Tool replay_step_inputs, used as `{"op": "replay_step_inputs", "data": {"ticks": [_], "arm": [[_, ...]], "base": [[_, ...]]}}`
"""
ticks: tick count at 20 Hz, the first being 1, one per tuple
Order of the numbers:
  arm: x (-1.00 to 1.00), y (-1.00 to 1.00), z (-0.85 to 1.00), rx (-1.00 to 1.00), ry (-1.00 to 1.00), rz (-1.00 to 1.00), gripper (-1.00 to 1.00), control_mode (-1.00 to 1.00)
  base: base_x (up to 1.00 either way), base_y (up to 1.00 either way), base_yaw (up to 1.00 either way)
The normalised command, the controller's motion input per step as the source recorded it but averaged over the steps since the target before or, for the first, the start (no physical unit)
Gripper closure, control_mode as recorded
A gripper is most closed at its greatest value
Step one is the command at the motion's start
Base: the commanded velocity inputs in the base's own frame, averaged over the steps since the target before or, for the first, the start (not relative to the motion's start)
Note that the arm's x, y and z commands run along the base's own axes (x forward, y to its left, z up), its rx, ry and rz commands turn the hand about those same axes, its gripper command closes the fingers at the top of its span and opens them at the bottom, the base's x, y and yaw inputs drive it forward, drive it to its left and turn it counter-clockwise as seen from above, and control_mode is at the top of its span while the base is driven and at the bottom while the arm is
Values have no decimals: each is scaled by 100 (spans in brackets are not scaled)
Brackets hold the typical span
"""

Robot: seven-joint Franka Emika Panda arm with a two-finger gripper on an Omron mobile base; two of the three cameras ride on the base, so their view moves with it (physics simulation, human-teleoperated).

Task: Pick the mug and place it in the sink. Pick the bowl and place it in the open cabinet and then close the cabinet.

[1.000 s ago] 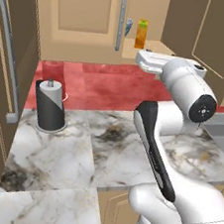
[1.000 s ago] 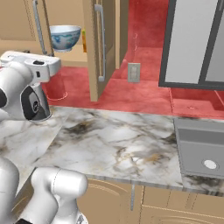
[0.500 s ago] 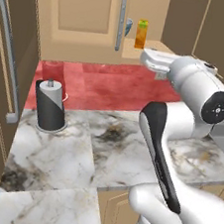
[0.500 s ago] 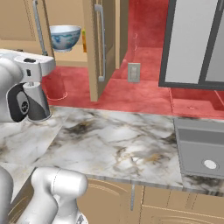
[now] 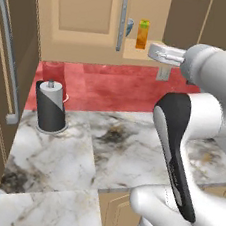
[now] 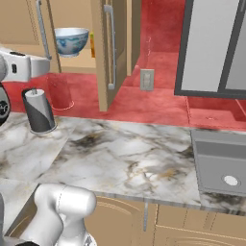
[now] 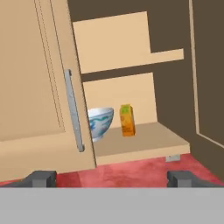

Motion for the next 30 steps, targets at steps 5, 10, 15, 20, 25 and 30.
{"op": "replay_step_inputs", "data": {"ticks": [5, 10, 15, 20, 25, 30], "arm": [[-56, 0, 24, 0, 13, 0, -100, -100], [-69, -1, 9, 0, 4, 0, -100, -100], [-32, -19, 0, 0, 0, 0, -100, -100], [-29, -56, -19, 0, 1, 0, -100, -100], [-43, -72, -40, 0, 0, 0, -100, -100], [-59, -34, -31, 0, -8, 5, -100, -100]], "base": [[0, 0, 0], [0, 0, 0], [0, 0, 0], [0, 0, 0], [0, 0, 0], [0, 0, 0]]}}
